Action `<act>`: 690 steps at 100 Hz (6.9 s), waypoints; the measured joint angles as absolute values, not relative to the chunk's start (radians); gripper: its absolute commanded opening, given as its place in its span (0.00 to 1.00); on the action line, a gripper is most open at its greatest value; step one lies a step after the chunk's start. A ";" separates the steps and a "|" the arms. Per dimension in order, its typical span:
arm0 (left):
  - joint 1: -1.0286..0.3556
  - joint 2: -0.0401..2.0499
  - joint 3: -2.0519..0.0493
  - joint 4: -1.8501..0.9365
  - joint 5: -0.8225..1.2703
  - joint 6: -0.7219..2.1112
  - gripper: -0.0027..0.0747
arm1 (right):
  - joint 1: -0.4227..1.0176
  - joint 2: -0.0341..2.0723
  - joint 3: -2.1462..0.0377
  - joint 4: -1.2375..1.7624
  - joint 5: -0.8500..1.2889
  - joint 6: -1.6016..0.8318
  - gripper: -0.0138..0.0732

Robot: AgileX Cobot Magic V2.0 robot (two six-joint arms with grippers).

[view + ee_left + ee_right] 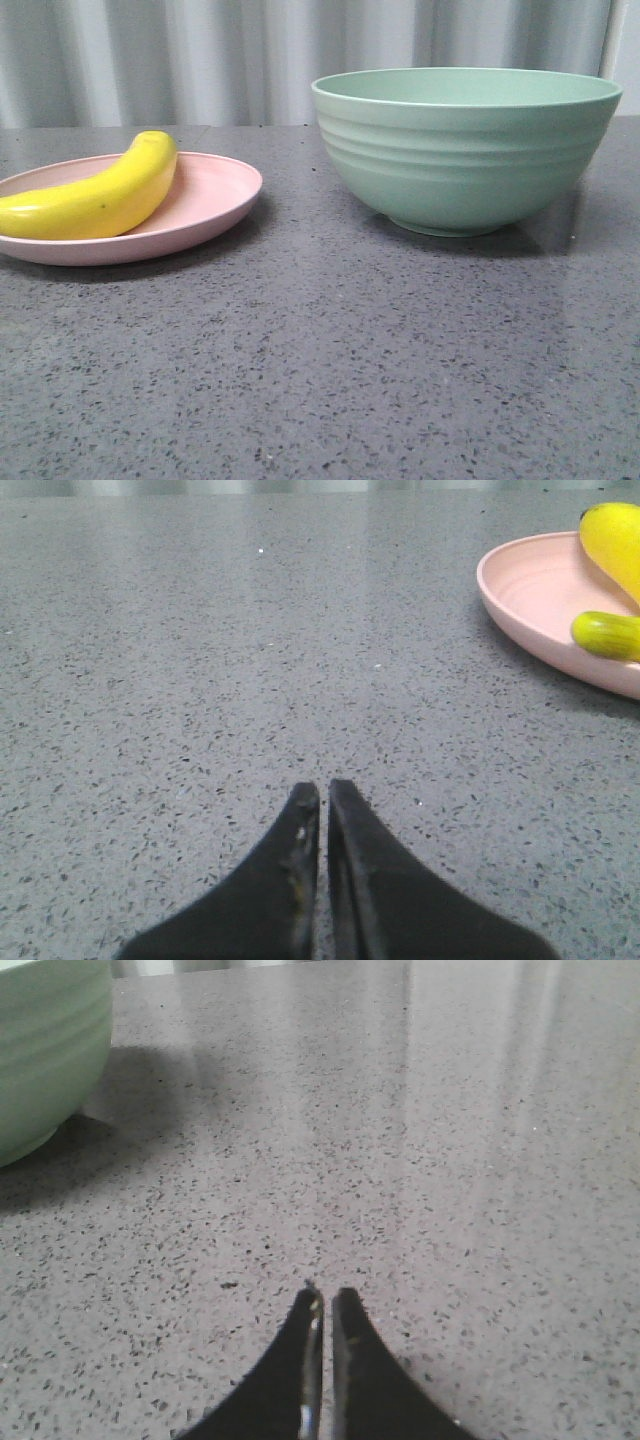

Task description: Transfer banana from pink plate to green bowl

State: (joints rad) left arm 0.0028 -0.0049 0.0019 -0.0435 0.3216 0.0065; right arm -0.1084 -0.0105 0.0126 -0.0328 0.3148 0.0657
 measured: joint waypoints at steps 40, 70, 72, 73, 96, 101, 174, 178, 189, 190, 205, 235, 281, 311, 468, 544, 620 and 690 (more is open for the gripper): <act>0.003 -0.005 0.002 -0.044 0.322 0.006 0.01 | -0.108 -0.011 0.013 -0.033 0.315 0.066 0.07; 0.003 -0.005 0.002 -0.044 0.322 0.006 0.01 | -0.108 -0.011 0.013 -0.033 0.315 0.066 0.07; 0.003 -0.005 0.002 -0.044 0.322 0.006 0.01 | -0.108 -0.011 0.013 -0.033 0.315 0.066 0.07; 0.003 -0.005 0.002 -0.042 0.322 0.006 0.01 | -0.108 -0.011 0.013 -0.033 0.315 0.066 0.07; 0.003 -0.005 0.002 0.117 0.322 0.006 0.01 | -0.108 -0.011 0.013 -0.033 0.315 0.066 0.07; 0.003 -0.005 0.002 0.129 0.322 0.006 0.01 | -0.108 -0.011 0.013 -0.036 0.315 0.066 0.07; 0.003 -0.005 0.002 0.090 0.103 0.006 0.01 | -0.108 -0.011 0.013 -0.060 0.087 0.066 0.07; 0.003 -0.005 0.002 0.082 0.101 0.006 0.01 | -0.108 -0.011 0.013 -0.060 0.076 0.066 0.07; 0.003 -0.005 0.002 0.039 0.099 0.006 0.01 | -0.108 -0.011 0.013 -0.060 0.064 0.066 0.07; 0.003 -0.005 0.002 0.036 0.099 0.006 0.01 | -0.108 -0.011 0.013 -0.060 0.063 0.066 0.07; 0.003 -0.005 0.002 0.021 0.099 0.006 0.01 | -0.108 -0.011 0.013 -0.060 0.062 0.066 0.07; 0.003 -0.005 0.002 0.018 0.104 0.006 0.01 | -0.108 -0.011 0.013 -0.060 0.061 0.066 0.07; 0.003 -0.005 0.002 0.000 0.111 0.006 0.01 | -0.108 -0.011 0.013 -0.060 0.061 0.066 0.07; 0.003 0.021 -0.074 -0.047 0.217 0.006 0.01 | -0.108 0.048 -0.083 0.000 0.214 0.066 0.08; -0.439 0.976 -0.716 -0.092 0.310 0.006 0.58 | -0.108 0.304 -0.331 0.062 0.331 0.066 0.08; -0.529 1.424 -0.949 -0.036 0.557 0.030 0.58 | -0.108 0.304 -0.331 0.062 0.330 0.066 0.08; -0.529 1.424 -0.950 0.036 0.655 0.030 0.01 | -0.108 0.304 -0.332 0.075 0.332 0.066 0.08; -0.791 1.296 -1.139 0.039 0.701 0.058 0.01 | 0.048 0.491 -0.697 0.185 0.703 0.064 0.56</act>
State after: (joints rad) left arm -0.7910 1.2960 -1.1393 0.0392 0.7015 0.0578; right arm 0.0483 0.4907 -0.6974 0.1849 0.7030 0.0638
